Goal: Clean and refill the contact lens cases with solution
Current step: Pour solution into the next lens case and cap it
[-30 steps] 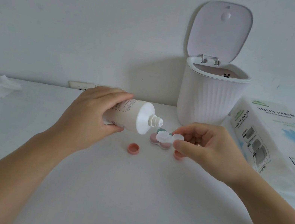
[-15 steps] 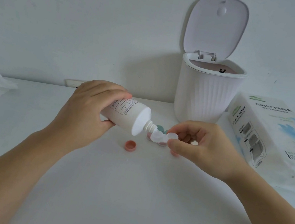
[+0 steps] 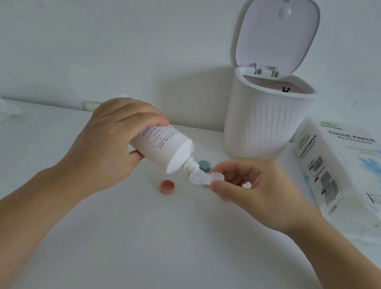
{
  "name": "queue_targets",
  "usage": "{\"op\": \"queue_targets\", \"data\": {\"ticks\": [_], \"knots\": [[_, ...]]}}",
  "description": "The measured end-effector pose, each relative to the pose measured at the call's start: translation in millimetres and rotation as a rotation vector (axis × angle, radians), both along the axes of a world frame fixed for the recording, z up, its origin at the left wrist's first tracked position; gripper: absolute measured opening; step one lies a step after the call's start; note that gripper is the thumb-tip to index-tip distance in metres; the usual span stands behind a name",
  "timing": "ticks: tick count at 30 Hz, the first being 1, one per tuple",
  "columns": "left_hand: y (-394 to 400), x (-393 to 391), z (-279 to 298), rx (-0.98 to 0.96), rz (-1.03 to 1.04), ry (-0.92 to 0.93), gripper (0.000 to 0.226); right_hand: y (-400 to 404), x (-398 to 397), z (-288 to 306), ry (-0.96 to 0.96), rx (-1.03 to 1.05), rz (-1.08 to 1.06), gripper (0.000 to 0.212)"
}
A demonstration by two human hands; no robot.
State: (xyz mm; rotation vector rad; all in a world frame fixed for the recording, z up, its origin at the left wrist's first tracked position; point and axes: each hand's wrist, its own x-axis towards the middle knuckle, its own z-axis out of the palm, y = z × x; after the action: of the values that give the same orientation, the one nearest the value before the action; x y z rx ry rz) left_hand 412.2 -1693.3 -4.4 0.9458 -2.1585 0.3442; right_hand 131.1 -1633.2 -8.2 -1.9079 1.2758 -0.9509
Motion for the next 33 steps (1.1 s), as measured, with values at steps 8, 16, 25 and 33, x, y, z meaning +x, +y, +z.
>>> {"op": "queue_targets", "data": {"ticks": [8,16,25,33], "knots": [[1.8,-0.5,3.3,-0.005,0.011,-0.001,0.061,-1.2,-1.1,-1.5,-0.003,0.000,0.008,0.006],[2.5,-0.9,4.2,-0.039,0.012,-0.015,0.059,-0.8,0.2,-1.2,-0.005,-0.001,0.009,0.008],[2.0,-0.9,4.5,-0.068,0.015,-0.024,0.059,0.3,0.7,-0.1,-0.001,-0.008,0.012,0.008],[1.0,-0.9,3.6,-0.064,0.014,-0.008,0.061,0.7,0.7,0.3,0.008,-0.016,0.012,0.006]]}}
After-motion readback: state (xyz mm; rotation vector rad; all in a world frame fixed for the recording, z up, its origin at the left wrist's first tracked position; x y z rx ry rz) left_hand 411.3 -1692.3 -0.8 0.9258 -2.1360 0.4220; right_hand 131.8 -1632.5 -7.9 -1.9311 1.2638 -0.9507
